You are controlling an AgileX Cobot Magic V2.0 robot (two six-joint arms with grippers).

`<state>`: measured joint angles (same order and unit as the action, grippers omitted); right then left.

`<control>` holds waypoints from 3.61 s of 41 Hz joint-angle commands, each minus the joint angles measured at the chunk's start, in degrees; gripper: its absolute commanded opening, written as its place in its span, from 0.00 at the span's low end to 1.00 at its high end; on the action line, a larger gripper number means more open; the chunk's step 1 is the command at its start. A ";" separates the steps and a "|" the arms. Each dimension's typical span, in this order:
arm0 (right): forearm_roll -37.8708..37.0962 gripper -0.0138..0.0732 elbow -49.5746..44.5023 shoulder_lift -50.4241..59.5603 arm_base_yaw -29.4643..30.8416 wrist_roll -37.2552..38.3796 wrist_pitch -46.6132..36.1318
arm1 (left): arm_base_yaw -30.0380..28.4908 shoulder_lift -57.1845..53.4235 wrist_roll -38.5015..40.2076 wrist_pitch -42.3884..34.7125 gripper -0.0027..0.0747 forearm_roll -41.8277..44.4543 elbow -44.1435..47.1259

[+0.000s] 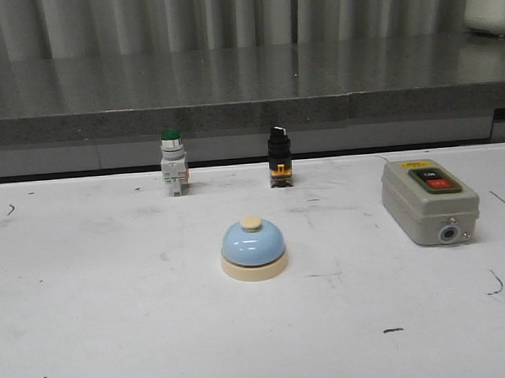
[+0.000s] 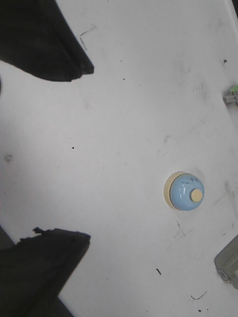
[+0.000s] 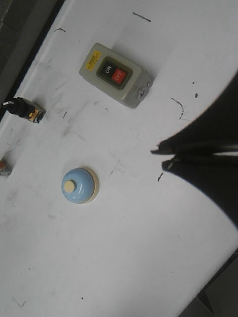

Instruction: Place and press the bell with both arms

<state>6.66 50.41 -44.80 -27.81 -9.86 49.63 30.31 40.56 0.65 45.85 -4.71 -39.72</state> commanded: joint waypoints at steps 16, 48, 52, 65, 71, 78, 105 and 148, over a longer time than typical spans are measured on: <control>0.53 0.10 1.44 0.34 0.27 -0.29 -3.48 | -0.17 -0.31 0.07 -3.51 0.77 -0.63 -1.60; 0.53 0.10 1.44 0.34 0.27 -0.29 -3.48 | 0.07 -2.74 -0.65 -4.22 0.01 5.34 -0.98; 0.53 0.10 1.44 0.34 0.27 -0.29 -3.48 | -4.54 -5.59 -0.65 -7.34 0.01 7.95 1.45; 0.53 0.10 1.44 0.34 0.27 -0.29 -3.48 | -22.05 -22.37 -0.65 -28.16 0.01 8.17 19.56; 0.53 0.10 1.44 0.34 0.27 -0.29 -3.48 | -27.24 -31.38 -0.65 -34.31 0.01 5.69 28.94; 0.53 0.10 1.44 0.34 0.27 -0.29 -3.48 | -30.94 -37.88 -0.65 -40.13 0.01 3.87 36.54; 0.53 0.10 1.44 0.34 0.27 -0.29 -3.43 | -32.36 -41.83 -0.65 -46.19 0.01 1.61 41.33; 0.53 0.10 1.44 0.34 0.27 -0.29 -3.43 | -31.21 -41.83 -0.65 -45.85 0.01 1.61 41.33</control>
<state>6.66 50.41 -44.80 -27.81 -9.86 49.63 -1.40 -0.31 0.00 4.95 -2.72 0.28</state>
